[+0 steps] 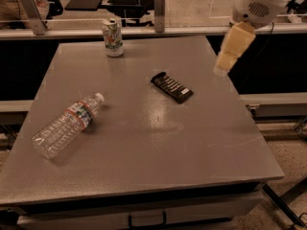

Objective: Move rxbar chocolate near water bottle

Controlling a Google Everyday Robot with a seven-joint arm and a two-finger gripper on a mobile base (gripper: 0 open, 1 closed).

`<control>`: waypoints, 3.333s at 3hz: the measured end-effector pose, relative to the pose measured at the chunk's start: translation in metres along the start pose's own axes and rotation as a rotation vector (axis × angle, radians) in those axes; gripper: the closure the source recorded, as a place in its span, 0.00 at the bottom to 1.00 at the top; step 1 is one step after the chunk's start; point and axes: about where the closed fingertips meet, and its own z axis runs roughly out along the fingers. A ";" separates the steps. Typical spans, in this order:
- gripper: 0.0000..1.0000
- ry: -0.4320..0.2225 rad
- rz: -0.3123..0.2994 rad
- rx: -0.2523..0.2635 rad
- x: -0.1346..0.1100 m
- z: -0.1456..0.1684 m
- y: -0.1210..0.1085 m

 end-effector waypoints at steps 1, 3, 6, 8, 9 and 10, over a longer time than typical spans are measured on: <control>0.00 -0.015 0.120 -0.026 -0.025 0.045 -0.026; 0.00 0.018 0.272 -0.085 -0.043 0.117 -0.025; 0.00 0.084 0.274 -0.124 -0.076 0.170 0.008; 0.26 0.109 0.256 -0.122 -0.078 0.178 0.020; 0.49 0.110 0.241 -0.122 -0.079 0.176 0.025; 0.71 0.102 0.223 -0.128 -0.082 0.173 0.030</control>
Offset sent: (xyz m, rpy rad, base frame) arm 0.0741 0.0426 -0.1031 0.1237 0.1755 -0.2962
